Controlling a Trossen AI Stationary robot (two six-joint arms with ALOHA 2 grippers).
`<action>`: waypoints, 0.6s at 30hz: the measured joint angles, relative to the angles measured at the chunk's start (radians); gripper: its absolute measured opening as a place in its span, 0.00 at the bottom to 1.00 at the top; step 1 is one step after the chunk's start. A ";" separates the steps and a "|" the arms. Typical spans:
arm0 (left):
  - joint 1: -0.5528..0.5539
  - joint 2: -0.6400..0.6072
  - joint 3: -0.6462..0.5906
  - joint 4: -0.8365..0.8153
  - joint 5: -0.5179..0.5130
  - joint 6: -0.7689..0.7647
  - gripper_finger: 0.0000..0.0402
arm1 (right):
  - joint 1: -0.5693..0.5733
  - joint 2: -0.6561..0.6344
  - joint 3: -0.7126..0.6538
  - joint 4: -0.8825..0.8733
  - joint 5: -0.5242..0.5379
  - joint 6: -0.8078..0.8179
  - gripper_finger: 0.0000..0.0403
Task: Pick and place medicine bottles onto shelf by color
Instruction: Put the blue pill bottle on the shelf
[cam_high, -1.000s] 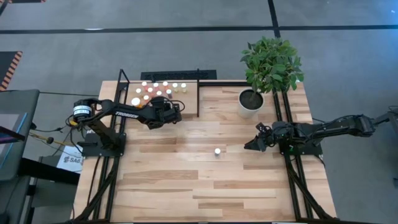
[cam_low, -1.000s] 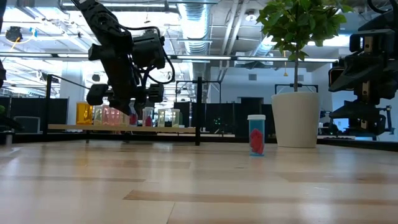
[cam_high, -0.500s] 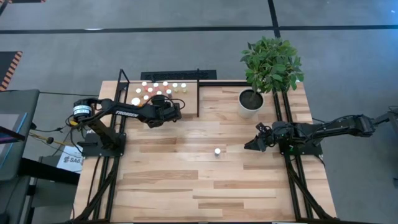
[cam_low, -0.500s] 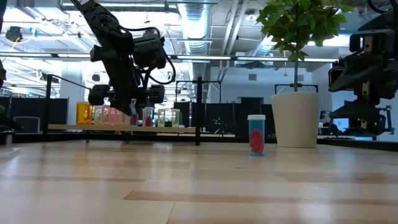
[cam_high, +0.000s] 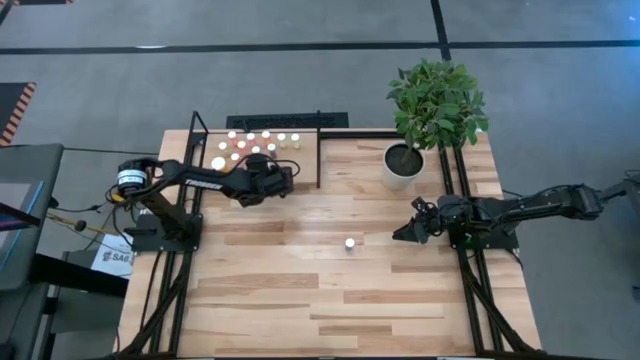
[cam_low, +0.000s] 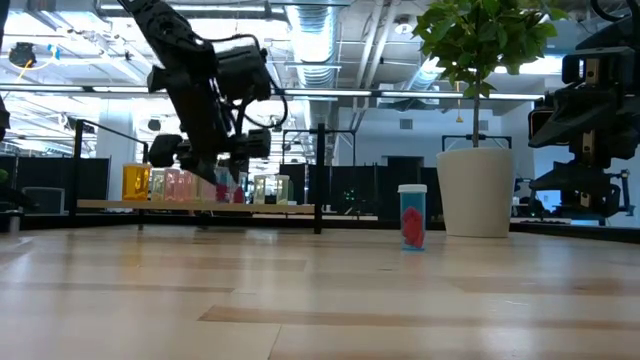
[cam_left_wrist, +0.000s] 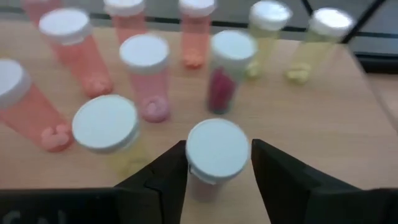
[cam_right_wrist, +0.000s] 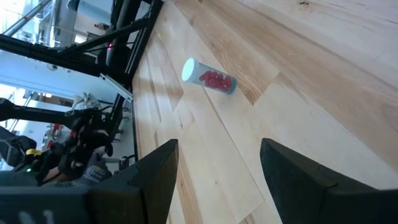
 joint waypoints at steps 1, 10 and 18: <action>-0.006 -0.004 0.007 -0.007 -0.003 0.009 0.41 | 0.000 0.000 0.000 0.000 0.000 0.000 0.62; -0.047 -0.005 0.043 -0.042 -0.035 0.043 0.46 | 0.000 0.000 0.000 0.000 0.000 0.000 0.62; -0.079 -0.005 0.084 -0.105 -0.045 0.039 0.58 | 0.000 0.000 0.000 0.000 0.000 0.000 0.62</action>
